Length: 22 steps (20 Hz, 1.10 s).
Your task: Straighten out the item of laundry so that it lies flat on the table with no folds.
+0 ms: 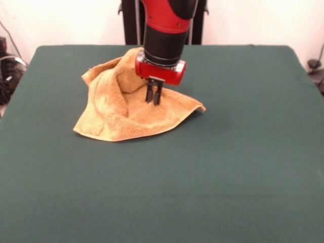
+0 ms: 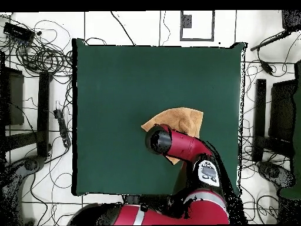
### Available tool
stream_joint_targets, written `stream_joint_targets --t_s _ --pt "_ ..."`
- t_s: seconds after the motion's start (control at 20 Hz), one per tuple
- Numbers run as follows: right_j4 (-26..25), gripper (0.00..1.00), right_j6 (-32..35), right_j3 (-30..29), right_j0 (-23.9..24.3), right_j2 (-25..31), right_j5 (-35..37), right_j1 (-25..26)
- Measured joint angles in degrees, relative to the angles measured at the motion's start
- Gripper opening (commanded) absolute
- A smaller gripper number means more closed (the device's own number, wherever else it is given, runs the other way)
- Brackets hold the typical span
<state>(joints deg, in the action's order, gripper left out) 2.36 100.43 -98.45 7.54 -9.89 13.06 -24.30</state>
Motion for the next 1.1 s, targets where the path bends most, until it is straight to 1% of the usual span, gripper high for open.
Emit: stream_joint_targets --t_s 0.55,0.8,0.85,0.95,1.1 --pt "0.0 0.00 0.0 0.0 -0.4 0.3 0.0 0.0" --pt "0.0 0.00 0.0 1.2 -3.1 -0.1 0.0 0.7" --pt "0.4 0.00 0.0 2.0 -4.3 -0.4 0.0 1.3" --pt "0.5 0.00 0.0 2.3 -4.7 -0.4 0.0 1.5" --pt "1.5 0.00 0.0 3.6 -6.5 -0.6 0.0 2.5"
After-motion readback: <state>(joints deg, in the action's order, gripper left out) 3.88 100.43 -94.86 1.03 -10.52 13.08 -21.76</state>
